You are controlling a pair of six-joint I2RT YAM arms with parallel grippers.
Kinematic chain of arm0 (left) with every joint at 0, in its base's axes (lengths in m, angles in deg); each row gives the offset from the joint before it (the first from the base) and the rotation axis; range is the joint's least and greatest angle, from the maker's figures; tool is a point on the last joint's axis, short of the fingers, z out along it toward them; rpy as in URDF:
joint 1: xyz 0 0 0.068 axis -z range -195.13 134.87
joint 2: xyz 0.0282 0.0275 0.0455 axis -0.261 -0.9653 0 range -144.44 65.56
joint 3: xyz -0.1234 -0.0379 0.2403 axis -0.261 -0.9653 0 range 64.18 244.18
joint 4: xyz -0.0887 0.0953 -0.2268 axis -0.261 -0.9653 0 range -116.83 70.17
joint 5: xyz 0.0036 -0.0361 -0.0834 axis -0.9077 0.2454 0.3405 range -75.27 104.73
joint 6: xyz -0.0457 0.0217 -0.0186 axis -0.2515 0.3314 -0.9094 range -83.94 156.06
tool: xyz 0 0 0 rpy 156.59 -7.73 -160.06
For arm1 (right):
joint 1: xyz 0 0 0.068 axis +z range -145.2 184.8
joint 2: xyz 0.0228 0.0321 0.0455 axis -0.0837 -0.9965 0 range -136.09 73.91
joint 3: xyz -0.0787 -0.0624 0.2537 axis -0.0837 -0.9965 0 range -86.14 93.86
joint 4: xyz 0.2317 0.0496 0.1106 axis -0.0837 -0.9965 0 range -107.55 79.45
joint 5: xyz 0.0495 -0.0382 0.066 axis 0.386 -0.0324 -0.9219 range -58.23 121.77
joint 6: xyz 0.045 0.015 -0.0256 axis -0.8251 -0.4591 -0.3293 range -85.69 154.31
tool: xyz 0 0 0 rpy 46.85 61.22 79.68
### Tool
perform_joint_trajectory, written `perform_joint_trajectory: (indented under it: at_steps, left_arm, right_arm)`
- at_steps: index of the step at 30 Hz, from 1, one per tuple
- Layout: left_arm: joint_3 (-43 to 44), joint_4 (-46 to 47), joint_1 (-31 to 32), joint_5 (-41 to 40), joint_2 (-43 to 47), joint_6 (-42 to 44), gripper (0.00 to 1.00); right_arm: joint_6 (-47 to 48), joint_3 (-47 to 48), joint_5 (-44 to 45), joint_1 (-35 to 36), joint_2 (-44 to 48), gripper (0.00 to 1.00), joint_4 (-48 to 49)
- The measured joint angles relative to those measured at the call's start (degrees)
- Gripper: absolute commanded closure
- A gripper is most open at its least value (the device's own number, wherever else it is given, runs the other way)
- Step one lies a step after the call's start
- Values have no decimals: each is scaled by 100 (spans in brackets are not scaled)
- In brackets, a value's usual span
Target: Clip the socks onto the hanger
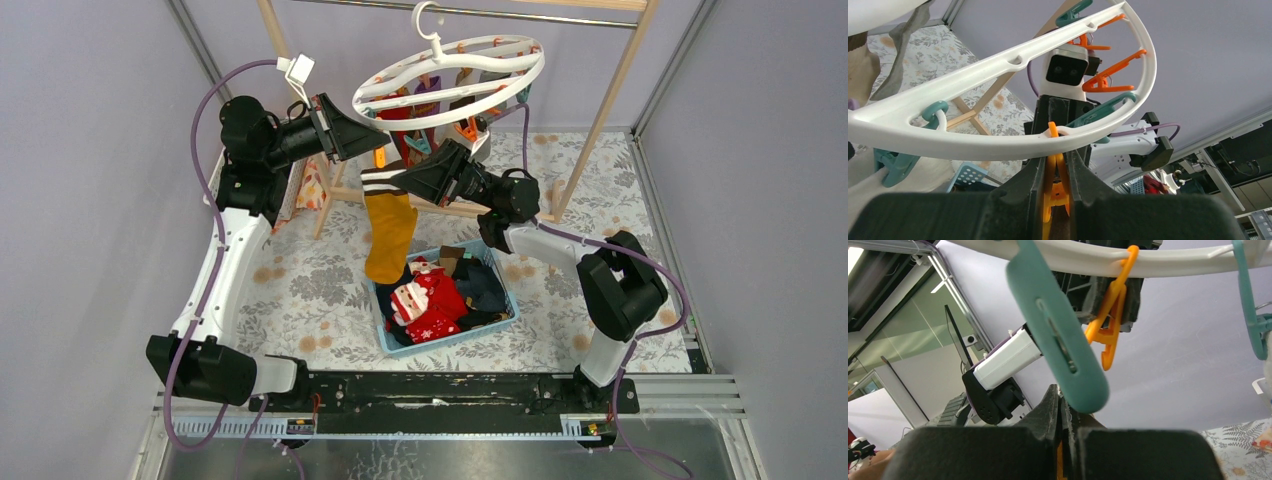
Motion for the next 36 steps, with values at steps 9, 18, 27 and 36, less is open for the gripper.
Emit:
perform_joint_trajectory:
  at_steps: [9,18,27,36]
  left_arm:
    - [-66,339,-4,157,0,-376,96]
    - [-66,437,-31,240,0,-472,96]
    - [-66,435,-31,247,0,-483,97]
    - [-66,433,-31,245,0,-472,96]
  right_arm:
    - [-24,68,9,0,-160,100,2]
    - [101,68,63,-4,-160,100,4]
    - [435,68,177,-4,-160,100,-52]
    - [1128,68,319,9,-81,100,-481]
